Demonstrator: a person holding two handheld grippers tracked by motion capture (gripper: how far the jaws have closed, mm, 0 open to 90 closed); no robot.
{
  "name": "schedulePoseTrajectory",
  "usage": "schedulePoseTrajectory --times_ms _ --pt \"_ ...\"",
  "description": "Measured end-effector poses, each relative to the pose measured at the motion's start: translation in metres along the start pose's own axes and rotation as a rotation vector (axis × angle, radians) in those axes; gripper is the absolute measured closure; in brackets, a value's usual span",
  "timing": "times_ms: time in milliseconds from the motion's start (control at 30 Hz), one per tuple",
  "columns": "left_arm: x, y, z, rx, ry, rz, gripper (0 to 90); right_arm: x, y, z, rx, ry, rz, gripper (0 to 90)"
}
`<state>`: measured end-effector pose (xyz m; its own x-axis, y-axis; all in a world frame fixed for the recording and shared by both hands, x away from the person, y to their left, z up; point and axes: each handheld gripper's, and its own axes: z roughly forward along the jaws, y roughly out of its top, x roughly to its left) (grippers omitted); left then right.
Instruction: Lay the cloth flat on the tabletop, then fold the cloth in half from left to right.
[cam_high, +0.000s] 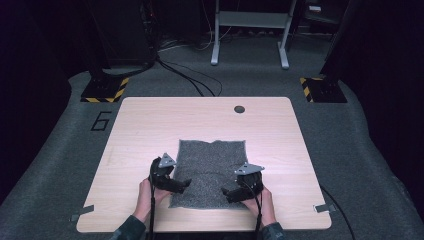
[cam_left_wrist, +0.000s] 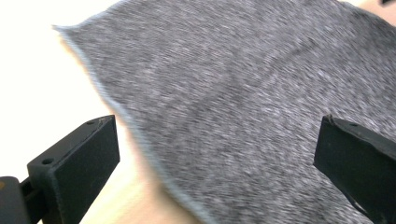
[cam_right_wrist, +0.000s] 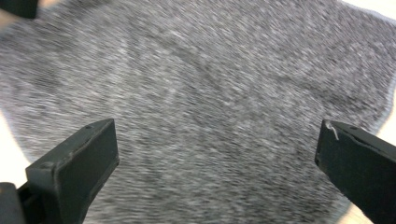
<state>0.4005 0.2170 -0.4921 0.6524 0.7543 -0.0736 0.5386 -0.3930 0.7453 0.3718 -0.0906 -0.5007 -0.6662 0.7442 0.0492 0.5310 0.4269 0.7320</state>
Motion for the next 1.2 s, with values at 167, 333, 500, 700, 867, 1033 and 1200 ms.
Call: schedulePoseTrajectory --times_ms 167,333,500,700,867,1033,1200 --pt "0.013 0.003 0.001 0.016 0.004 -0.022 0.2 0.015 0.003 -0.002 -0.030 0.026 -0.004 0.0" --pt "0.024 0.009 0.006 0.021 0.026 -0.024 0.2 0.031 0.010 0.003 -0.040 0.049 -0.018 0.0" --pt "0.037 0.014 0.016 0.022 0.024 -0.062 0.2 0.047 0.016 0.012 -0.029 0.077 -0.058 0.0" --pt "0.048 0.019 0.028 0.034 0.054 -0.095 0.2 0.066 0.018 0.019 -0.011 0.111 -0.035 0.0" --pt "0.058 0.027 0.036 0.027 0.066 -0.141 0.2 0.084 0.019 0.026 -0.023 0.133 -0.040 0.0" --pt "0.063 0.035 0.048 0.038 0.102 -0.162 0.3 0.106 0.024 0.036 -0.030 0.141 -0.047 0.0" --pt "0.069 0.038 0.061 0.052 0.143 -0.197 0.5 0.127 0.029 0.043 -0.038 0.130 -0.070 0.0"
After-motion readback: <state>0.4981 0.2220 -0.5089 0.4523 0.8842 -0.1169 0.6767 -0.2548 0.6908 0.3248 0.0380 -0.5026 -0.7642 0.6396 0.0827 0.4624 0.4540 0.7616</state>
